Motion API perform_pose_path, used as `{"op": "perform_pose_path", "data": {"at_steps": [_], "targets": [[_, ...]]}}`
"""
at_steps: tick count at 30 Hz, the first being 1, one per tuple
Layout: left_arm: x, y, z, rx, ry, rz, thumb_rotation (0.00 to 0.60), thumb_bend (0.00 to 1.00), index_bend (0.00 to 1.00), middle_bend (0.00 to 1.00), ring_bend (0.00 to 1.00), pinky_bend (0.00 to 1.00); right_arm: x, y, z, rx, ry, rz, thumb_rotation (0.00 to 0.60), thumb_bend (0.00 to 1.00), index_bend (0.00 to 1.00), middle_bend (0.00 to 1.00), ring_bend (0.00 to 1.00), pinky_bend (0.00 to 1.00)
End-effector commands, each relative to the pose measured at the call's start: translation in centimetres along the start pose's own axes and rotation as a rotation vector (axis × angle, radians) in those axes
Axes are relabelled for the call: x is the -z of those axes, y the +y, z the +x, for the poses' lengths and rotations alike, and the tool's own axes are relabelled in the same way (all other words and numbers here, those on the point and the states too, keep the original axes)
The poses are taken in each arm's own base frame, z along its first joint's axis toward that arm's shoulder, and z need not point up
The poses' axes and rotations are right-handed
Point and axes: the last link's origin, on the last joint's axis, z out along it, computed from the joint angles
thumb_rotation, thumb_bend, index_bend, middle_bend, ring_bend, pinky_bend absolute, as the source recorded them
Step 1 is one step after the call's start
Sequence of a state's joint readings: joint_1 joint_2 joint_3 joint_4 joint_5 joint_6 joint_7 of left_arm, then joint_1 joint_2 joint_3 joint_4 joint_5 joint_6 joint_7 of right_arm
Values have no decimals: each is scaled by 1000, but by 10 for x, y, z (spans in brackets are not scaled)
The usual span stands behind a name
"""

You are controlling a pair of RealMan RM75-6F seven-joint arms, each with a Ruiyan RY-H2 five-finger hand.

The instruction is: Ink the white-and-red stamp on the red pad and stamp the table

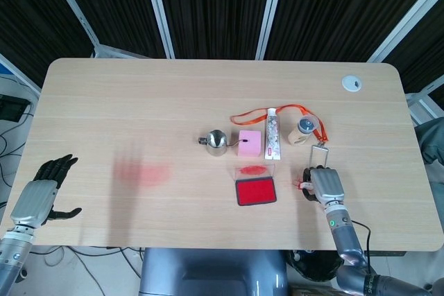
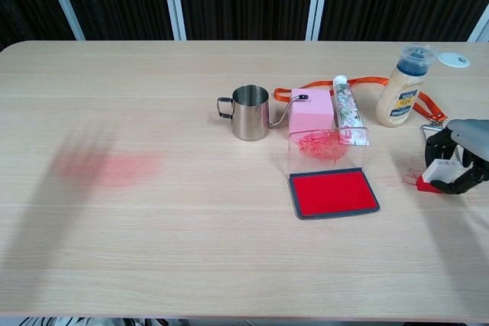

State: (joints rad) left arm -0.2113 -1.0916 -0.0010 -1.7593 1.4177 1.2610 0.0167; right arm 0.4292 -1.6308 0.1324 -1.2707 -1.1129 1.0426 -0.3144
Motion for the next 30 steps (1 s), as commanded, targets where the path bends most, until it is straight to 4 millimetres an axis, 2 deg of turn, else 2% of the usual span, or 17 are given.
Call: {"op": "perform_pose_path", "data": {"at_steps": [1,18,24,30], "targets": [[0,0,0,-1,0,0,600,2,0,0,0,0,0,0,0,2,-3,-2,600,373,580,444,350,423],[0,0,0,-2,-1,1,600,2,0,0,0,0,1,1,-1,12,-22,-9,600,357,463,354,310,408],[0,0,0,-2,-1,1,600,2,0,0,0,0,2,1,-1,16,-32,-15,600,314,340,296,281,397],[0,0,0,-2,-1,1,600,2,0,0,0,0,2,1,0,15,-30,-17,600,290,285,272,268,392]]}}
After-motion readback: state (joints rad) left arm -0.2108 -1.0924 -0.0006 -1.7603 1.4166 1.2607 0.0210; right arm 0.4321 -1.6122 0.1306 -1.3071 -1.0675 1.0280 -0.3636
